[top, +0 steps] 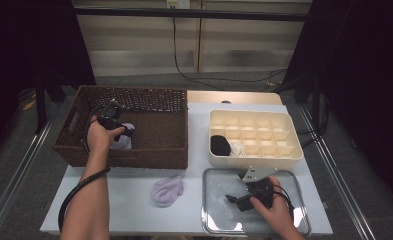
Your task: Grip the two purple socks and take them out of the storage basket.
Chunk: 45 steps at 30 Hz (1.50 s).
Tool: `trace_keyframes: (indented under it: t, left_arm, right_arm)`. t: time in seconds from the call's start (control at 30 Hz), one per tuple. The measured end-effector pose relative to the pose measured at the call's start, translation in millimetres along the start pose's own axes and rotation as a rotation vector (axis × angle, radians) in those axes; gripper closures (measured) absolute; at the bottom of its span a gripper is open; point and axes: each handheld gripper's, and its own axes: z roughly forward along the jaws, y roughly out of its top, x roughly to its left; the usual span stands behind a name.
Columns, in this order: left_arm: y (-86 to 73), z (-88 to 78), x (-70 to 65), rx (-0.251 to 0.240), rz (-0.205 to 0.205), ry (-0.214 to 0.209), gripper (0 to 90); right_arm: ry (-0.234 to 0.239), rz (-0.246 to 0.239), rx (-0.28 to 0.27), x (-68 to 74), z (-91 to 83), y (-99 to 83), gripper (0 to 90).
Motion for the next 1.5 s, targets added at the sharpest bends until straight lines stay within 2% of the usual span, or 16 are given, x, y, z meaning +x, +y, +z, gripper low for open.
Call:
trace_keyframes:
  t: [0.03,0.13,0.27,0.43,0.57,0.73,0.77,0.9,1.07,1.13,1.2,1.27,1.3,1.33,1.43,1.5]
  left_arm:
    - [-0.2,1.5,-1.8,0.008,-0.010,-0.005,41.5]
    - [0.1,3.7,-3.0,0.028,0.018,0.009,46.9]
    - [0.0,3.6,-3.4,0.033,0.022,0.016,57.5]
    - [-0.7,4.9,-4.6,0.053,0.015,-0.007,73.1]
    - [-0.4,1.1,-1.9,0.024,-0.008,-0.035,83.2]
    - [4.3,-4.3,-2.0,0.007,0.020,-0.052,85.6]
    - [5.6,-5.6,-2.1,0.000,-0.004,-0.064,86.5]
    - [12.2,-13.2,-2.5,-0.035,-0.011,-0.077,87.0]
    - [18.1,-21.8,-4.4,-0.030,0.017,-0.062,90.0]
    - [17.5,-21.7,-4.0,-0.030,0.007,-0.059,90.0]
    - [15.4,-18.5,-4.2,-0.057,-0.021,-0.052,78.6]
    - [13.1,-14.4,-2.7,-0.059,0.010,-0.009,64.2]
    - [11.5,-12.1,-1.5,-0.050,-0.020,-0.017,55.3]
    - [9.6,-9.2,-0.1,-0.034,-0.035,-0.028,53.6]
    - [4.0,-2.8,2.0,-0.023,-0.066,-0.013,44.0]
    - [0.6,2.2,3.3,0.017,-0.071,-0.002,37.4]
  right_arm:
    - [0.000,0.000,0.000,0.0,0.0,0.0,13.0]
    - [0.000,0.000,0.001,0.1,0.0,0.0,12.9]
    - [0.001,0.000,0.000,-0.1,0.0,0.0,12.9]
    - [0.001,0.000,0.001,-0.1,-0.1,0.0,13.0]
    - [0.000,0.000,0.001,-0.1,0.0,0.0,12.9]
    - [0.001,-0.001,-0.001,-0.2,0.1,0.1,12.9]
    - [0.001,-0.001,0.000,-0.3,0.1,0.1,12.9]
    - [0.002,-0.001,-0.001,-0.3,0.1,0.1,12.9]
    - [0.003,-0.001,-0.001,-0.4,0.1,0.1,12.9]
    - [0.002,-0.001,-0.001,-0.3,0.1,0.1,12.9]
    - [0.002,-0.001,0.000,-0.3,0.1,0.2,12.9]
    - [0.003,-0.001,0.000,-0.4,0.1,0.2,12.9]
    - [0.003,-0.001,0.002,-0.5,0.0,0.2,12.9]
    - [0.003,-0.002,0.002,-0.5,0.0,0.3,12.9]
    - [0.004,-0.002,0.000,-0.6,0.1,0.2,12.9]
    - [0.004,-0.002,0.000,-0.6,0.1,0.2,12.9]
